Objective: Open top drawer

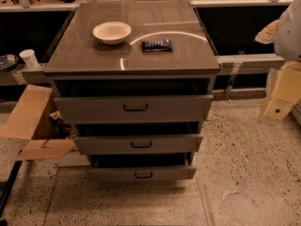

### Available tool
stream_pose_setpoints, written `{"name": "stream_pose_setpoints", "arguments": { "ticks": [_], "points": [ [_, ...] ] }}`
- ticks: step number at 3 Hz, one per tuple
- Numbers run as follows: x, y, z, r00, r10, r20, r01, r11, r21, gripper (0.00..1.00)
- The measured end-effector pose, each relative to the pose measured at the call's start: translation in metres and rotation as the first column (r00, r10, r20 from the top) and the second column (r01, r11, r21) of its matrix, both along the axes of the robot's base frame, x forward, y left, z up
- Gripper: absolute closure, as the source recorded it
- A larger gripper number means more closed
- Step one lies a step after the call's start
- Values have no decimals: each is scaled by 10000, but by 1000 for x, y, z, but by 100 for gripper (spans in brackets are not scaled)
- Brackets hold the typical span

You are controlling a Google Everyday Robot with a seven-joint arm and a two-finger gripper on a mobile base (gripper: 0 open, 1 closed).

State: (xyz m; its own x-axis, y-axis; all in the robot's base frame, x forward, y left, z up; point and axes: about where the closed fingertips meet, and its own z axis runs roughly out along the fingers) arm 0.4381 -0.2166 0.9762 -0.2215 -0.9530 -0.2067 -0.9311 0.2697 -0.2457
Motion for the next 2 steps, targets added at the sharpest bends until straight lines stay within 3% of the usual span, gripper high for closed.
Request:
{"name": "stream_pose_setpoints", "arguments": {
  "ticks": [1,2],
  "points": [
    [0,0,0,10000,0,0,0,10000,0,0],
    [3,8,-10,9983,580,-49,-580,9983,29,0]
  ]
}}
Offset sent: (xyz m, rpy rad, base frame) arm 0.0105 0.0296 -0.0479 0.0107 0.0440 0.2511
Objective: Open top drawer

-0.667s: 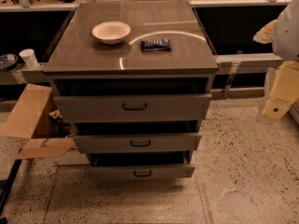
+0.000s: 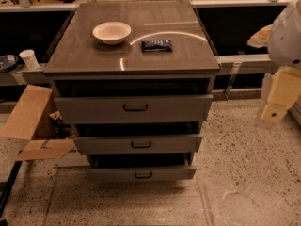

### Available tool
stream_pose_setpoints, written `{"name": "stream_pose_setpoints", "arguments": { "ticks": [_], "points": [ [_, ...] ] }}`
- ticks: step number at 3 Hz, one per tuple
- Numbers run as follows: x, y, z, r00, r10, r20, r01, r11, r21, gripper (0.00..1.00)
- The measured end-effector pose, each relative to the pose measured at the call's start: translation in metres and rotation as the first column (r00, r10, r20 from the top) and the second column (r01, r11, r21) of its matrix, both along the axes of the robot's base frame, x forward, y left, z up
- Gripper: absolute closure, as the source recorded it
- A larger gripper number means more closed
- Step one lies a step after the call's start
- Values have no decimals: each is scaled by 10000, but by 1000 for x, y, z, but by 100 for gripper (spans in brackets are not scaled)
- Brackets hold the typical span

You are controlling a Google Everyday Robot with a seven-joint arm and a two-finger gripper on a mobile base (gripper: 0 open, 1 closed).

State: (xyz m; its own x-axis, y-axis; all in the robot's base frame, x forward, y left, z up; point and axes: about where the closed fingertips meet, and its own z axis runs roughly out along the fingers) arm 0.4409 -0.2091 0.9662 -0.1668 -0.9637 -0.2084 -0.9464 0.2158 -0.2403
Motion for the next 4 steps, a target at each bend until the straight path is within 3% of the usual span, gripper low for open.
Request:
{"name": "stream_pose_setpoints", "arguments": {
  "ticks": [1,2,3,4],
  "points": [
    [8,23,-44,9896,1406,-295,-1402,9900,124,0],
    [22,51,-124,9582,2610,-1175,-2549,9648,640,0],
    [32,67,-172,9342,3068,-1819,-2932,9510,983,0],
    [36,68,-178,9333,3107,-1802,-2979,9499,951,0]
  ]
}}
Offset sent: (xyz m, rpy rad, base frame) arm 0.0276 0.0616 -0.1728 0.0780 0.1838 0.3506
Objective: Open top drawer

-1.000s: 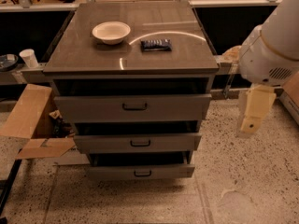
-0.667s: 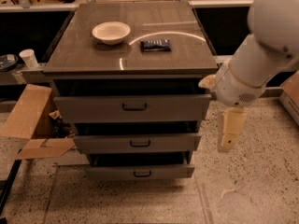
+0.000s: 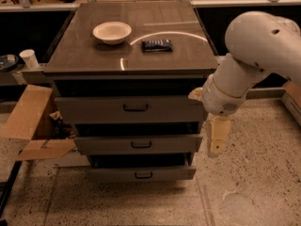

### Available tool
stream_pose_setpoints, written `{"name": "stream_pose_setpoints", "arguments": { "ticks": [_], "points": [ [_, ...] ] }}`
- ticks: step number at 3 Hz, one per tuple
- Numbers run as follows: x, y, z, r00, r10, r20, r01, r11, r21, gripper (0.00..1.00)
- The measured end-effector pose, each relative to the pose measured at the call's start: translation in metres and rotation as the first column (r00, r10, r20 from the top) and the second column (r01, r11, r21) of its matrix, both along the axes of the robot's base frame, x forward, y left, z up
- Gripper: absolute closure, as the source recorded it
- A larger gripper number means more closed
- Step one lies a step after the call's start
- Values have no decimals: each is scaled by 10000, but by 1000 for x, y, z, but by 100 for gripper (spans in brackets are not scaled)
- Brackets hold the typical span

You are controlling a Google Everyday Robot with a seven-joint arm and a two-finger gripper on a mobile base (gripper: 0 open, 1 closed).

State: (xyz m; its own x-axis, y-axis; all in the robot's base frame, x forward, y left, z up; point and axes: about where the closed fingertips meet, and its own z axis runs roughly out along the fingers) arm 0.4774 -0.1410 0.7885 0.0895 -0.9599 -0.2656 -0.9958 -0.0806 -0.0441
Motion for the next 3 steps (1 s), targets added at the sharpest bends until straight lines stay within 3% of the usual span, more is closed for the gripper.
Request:
{"name": "stream_pose_setpoints", "arguments": {
  "ticks": [1,3],
  "points": [
    [17,3,-20,9998,170,94,-169,9998,-96,0],
    [88,2,-73,9938,228,1087,-213,9997,-153,0]
  ]
}}
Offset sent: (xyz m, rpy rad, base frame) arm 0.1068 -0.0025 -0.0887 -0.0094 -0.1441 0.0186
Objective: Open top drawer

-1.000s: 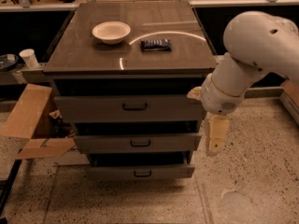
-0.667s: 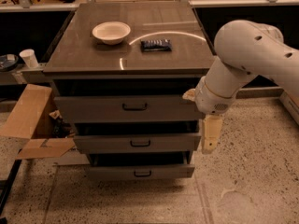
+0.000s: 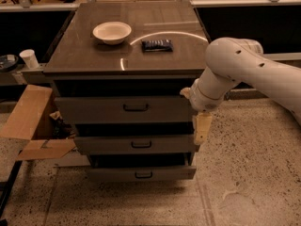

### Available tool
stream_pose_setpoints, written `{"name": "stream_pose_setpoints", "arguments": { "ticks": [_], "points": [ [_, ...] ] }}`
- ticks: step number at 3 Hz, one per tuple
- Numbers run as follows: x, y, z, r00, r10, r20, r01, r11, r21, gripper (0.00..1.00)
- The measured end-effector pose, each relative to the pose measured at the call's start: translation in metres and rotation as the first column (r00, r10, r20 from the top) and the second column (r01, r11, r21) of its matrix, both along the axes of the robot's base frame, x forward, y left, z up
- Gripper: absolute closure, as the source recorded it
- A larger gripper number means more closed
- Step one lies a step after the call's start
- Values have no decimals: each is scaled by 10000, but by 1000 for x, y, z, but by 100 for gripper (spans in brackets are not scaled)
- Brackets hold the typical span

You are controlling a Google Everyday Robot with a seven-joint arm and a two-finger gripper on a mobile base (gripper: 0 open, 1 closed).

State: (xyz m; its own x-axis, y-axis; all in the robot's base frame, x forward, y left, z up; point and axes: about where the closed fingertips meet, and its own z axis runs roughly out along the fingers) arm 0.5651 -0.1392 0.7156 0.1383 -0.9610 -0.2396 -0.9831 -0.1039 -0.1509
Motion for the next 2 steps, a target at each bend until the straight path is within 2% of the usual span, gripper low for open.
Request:
{"name": "stream_pose_setpoints", "arguments": {
  "ticks": [2],
  "points": [
    [46,7,-27,9988,-69,485,83,9995,-290,0]
  ]
}}
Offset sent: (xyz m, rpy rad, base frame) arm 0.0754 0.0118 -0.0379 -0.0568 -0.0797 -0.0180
